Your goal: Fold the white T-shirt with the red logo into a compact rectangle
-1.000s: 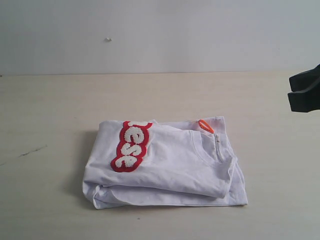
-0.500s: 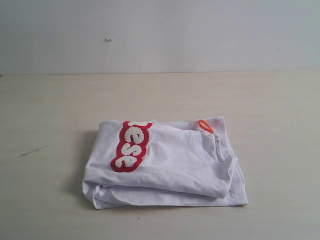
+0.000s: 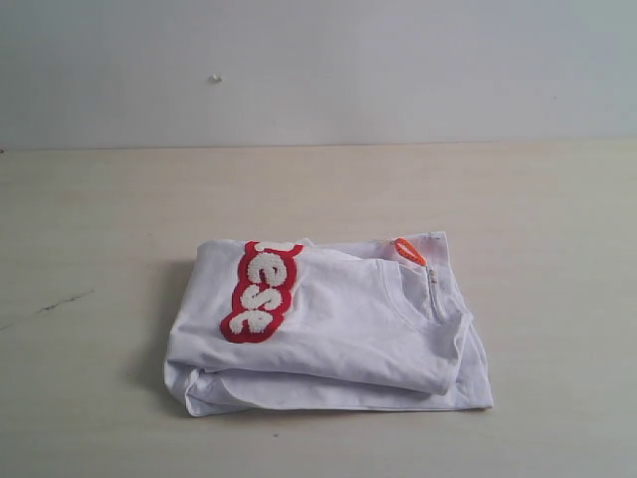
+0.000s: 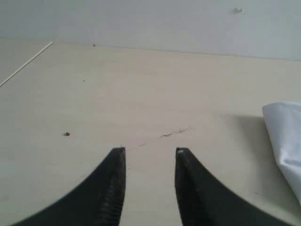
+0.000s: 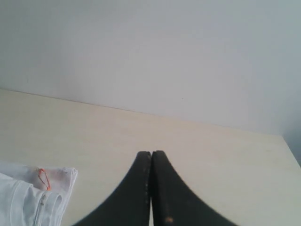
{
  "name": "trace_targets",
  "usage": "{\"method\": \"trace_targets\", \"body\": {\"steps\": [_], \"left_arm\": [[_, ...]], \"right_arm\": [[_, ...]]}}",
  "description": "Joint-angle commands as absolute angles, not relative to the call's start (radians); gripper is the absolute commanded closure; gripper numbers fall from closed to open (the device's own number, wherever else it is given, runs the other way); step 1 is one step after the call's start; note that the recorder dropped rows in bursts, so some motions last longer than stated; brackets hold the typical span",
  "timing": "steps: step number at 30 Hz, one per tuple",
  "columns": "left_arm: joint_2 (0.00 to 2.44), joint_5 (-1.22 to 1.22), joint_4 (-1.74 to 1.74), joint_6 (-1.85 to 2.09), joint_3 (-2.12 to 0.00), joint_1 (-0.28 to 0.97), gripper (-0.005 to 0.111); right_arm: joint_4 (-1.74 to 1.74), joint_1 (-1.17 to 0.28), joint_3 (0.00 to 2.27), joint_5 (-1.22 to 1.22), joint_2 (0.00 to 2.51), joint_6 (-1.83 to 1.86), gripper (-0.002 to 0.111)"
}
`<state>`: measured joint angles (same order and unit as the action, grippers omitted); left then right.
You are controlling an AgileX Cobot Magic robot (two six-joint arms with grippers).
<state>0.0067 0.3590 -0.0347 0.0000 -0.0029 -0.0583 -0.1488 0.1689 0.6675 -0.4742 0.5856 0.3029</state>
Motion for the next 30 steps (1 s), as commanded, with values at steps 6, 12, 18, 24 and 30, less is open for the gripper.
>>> {"method": "trace_targets", "body": {"steps": [6, 12, 18, 24, 30], "left_arm": [[0.0, 0.354, -0.038, -0.008, 0.0, -0.061, 0.07], [0.0, 0.354, -0.038, -0.008, 0.0, -0.061, 0.07], [0.0, 0.354, -0.038, -0.008, 0.0, -0.061, 0.07], [0.0, 0.354, -0.038, -0.008, 0.0, -0.061, 0.07], [0.0, 0.354, -0.038, -0.008, 0.0, -0.061, 0.07]], "right_arm": [[-0.157, 0.177, 0.48, -0.304, 0.482, 0.238, 0.108], [-0.157, 0.177, 0.351, -0.206, 0.39, 0.204, 0.108], [-0.157, 0.177, 0.233, -0.193, 0.277, 0.19, 0.108], [-0.157, 0.177, 0.108, -0.125, 0.155, 0.13, 0.108], [-0.157, 0.177, 0.022, -0.114, 0.108, 0.1, 0.108]]}}
